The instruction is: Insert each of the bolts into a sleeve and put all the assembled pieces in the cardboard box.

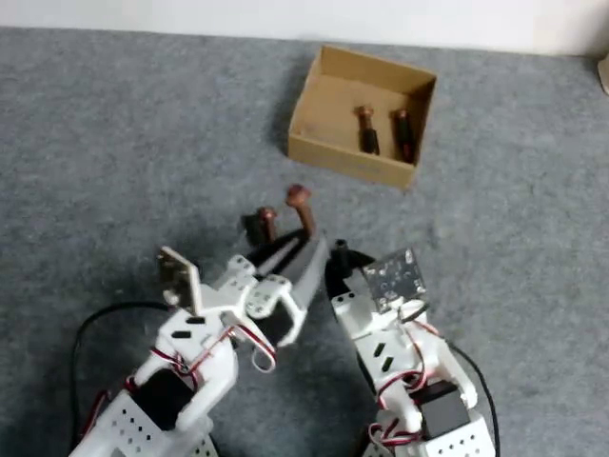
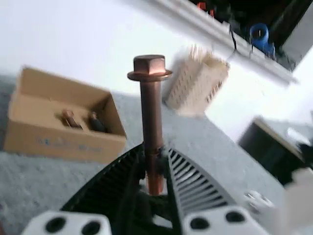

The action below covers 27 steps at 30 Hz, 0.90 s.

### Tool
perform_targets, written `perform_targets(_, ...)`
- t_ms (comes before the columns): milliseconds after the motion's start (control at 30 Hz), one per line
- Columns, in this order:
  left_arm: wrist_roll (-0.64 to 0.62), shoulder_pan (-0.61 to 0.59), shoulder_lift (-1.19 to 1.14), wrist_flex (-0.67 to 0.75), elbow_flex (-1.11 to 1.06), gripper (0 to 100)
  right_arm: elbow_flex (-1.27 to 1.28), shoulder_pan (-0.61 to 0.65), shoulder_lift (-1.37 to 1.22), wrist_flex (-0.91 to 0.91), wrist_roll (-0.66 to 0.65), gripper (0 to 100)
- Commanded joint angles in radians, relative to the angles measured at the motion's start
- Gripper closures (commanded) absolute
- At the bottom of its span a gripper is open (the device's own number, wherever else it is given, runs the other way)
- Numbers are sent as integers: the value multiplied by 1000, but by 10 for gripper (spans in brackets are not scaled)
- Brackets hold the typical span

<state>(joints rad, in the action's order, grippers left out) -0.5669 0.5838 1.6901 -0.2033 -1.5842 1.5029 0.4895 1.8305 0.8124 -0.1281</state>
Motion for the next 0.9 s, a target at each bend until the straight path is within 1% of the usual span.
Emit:
perform_targets(0,-9,-30,13,40,1,994,-85,96,8,-18,-12,993)
perform_targets(100,-9,-28,13,40,2,994,-93,148,8,-1,-14,993)
perform_targets(233,-9,-28,5,40,2,994,-99,145,8,19,-15,993)
perform_targets(400,-9,-21,4,35,1,994,-96,145,8,19,-61,993)
perform_targets(800,-9,-5,4,34,-24,994,-101,117,8,2,-61,993)
perform_targets(867,-9,13,4,34,-28,994,-102,116,8,1,-61,993)
